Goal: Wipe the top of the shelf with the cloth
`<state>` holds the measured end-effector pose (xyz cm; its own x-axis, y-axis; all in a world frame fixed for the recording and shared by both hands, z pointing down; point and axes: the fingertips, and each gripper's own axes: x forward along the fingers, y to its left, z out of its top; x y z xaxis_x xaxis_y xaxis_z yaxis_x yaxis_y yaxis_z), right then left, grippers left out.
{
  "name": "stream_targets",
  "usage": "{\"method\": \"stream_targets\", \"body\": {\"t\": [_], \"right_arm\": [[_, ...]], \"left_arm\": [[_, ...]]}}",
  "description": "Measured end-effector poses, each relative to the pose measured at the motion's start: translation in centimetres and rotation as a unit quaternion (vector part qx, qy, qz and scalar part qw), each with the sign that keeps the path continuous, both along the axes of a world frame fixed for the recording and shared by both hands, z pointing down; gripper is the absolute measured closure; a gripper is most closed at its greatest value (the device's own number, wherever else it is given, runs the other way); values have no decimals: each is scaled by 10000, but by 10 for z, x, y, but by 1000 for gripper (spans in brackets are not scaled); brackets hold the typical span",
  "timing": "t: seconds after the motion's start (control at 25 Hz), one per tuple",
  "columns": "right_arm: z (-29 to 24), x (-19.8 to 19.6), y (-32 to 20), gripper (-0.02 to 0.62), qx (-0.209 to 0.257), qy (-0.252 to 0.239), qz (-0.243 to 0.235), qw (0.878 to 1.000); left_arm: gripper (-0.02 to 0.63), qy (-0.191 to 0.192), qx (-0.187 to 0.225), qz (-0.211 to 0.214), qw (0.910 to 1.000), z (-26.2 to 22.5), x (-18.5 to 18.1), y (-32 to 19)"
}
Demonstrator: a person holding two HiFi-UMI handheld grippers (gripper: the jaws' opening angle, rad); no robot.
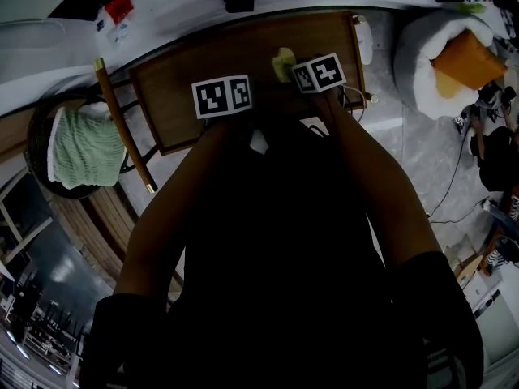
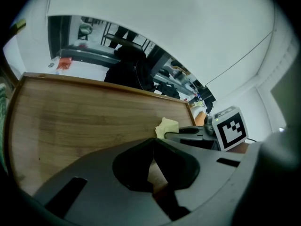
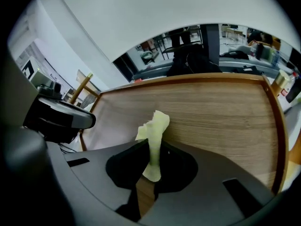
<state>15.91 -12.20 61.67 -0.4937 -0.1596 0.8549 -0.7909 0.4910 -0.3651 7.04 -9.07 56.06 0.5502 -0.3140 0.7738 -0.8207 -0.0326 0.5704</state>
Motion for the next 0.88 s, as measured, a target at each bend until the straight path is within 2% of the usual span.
{"method": "stream_targets", "body": {"t": [0.44, 0.6, 0.72, 0.88], "right_arm": [[-6, 85, -16, 546, 67, 209, 581, 9981], [-8, 108, -22, 546, 107, 257, 814, 9963], [-10, 128, -28, 546, 59, 273, 1220, 9921], [-11, 157, -35, 546, 66, 558, 1511, 9869]], "left_arm": [[594, 111, -57, 261, 9996, 3, 56, -6], [594, 100, -43, 337, 9994, 4, 66, -8], [594, 91, -27, 341, 9994, 2, 69, -10], [594, 68, 10, 367, 9993, -2, 69, -12]]}}
